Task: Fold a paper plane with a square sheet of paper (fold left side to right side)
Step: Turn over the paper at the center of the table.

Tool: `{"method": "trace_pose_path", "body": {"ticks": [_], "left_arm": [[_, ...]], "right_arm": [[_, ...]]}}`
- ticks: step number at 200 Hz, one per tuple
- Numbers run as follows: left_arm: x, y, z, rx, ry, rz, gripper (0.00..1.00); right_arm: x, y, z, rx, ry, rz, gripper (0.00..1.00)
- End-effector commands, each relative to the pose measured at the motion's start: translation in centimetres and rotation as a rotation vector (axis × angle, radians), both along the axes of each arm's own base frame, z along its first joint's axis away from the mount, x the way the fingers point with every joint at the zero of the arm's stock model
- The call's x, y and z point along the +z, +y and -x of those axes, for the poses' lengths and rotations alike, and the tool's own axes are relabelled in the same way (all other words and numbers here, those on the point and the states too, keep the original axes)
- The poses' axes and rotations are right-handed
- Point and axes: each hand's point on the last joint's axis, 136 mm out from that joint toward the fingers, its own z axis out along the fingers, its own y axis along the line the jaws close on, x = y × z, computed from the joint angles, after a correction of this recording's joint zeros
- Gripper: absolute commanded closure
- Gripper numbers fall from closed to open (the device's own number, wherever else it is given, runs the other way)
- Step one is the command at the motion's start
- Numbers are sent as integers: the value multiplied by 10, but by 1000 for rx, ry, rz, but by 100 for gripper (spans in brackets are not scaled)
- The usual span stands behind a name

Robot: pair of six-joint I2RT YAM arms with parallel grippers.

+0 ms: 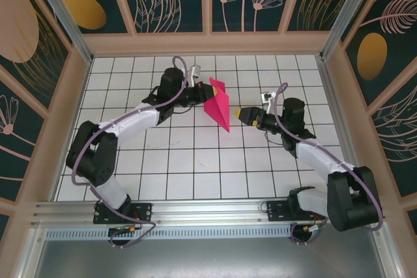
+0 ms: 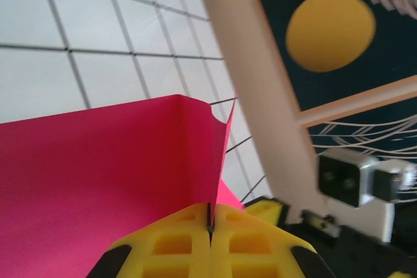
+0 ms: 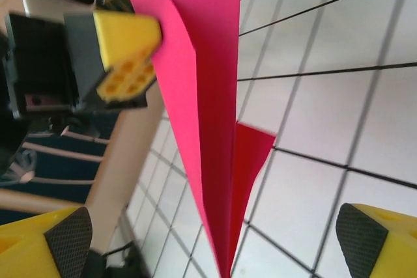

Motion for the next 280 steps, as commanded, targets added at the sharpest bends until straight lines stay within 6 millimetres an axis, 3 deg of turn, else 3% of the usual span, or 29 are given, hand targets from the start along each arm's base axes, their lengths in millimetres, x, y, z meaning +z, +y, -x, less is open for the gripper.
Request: {"method": "trace_pose_path", "body": {"ticks": [1, 61, 97, 155, 193, 228, 244, 258, 280], "left_arm": [[41, -5, 10, -44, -66, 87, 97], [85, -5, 34, -116, -109, 221, 96], [92, -6, 43, -153, -108, 255, 96], [82, -7, 49, -181, -82, 272, 96], [74, -7, 47, -178, -72, 253, 95], [70, -2, 44, -143, -94, 196, 76], [68, 5, 40, -91, -113, 134, 59], [67, 18, 34, -20, -138, 51, 43], [69, 51, 28, 138, -198, -100, 34]], "right_arm": [[36, 13, 21, 121, -84, -112, 1], [38, 32, 27, 174, -50, -153, 1], [45, 45, 28, 214, -54, -177, 4], [64, 50, 27, 234, -96, -220, 39], [64, 48, 26, 214, -100, -201, 70], [59, 45, 22, 178, -103, -145, 85], [55, 43, 18, 150, -104, -95, 89], [46, 38, 12, 101, -101, -20, 89], [17, 20, -8, -53, -61, 235, 92]]}}
